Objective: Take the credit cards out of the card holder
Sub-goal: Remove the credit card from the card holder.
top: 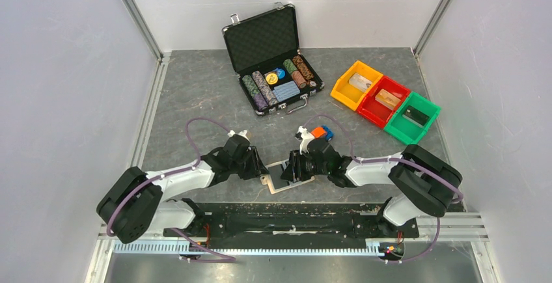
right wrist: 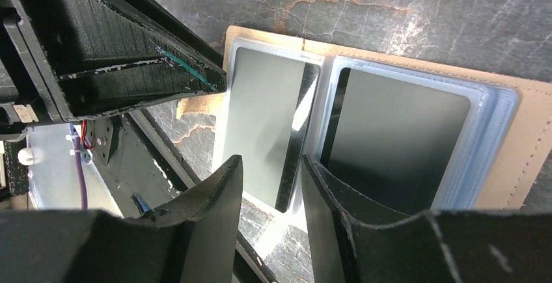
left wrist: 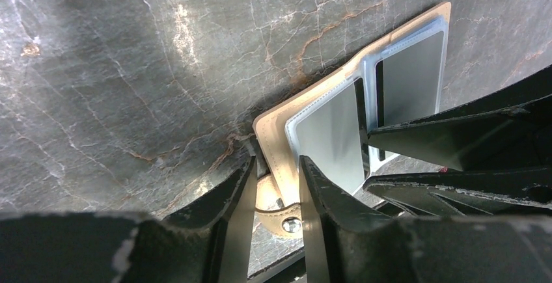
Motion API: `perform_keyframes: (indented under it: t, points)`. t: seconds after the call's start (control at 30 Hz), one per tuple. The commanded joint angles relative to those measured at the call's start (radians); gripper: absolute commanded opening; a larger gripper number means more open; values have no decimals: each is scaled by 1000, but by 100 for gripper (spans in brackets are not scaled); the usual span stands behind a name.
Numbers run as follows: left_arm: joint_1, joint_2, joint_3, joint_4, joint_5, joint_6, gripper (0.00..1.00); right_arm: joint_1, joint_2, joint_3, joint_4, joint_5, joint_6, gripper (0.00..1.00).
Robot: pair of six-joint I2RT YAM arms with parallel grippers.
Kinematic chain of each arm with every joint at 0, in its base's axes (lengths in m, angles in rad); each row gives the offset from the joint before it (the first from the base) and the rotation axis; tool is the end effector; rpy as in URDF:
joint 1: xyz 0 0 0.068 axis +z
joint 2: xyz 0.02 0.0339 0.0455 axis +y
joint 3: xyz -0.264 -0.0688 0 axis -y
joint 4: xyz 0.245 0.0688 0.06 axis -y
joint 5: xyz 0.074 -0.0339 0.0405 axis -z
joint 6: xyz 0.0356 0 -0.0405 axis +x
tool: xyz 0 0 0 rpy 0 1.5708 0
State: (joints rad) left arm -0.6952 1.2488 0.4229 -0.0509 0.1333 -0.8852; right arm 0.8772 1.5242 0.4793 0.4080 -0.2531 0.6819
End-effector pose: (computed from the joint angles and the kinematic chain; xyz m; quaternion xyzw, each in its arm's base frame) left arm 0.1633 -0.1423 0.1405 -0.0665 0.9362 -0.2852 0.1943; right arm 0.1656 0.2131 0.1309 -0.1429 0.8760 0.3941 0.2384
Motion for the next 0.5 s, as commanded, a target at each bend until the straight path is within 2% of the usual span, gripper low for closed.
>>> perform_keyframes:
  t: [0.0, 0.13, 0.3, 0.47]
  points:
    - [3, 33, -4, -50, -29, 63, 36, -3, -9, 13, 9, 46, -22, 42]
    - [3, 4, 51, -107, 2, 54, 35, -3, -11, 13, 11, 30, -16, 42]
    - [3, -102, 141, -203, -6, 48, 41, -3, -24, 6, 15, 28, -8, 42]
    - [1, -124, 181, -151, 75, 20, 38, -3, -36, -11, 39, 31, 6, 41]
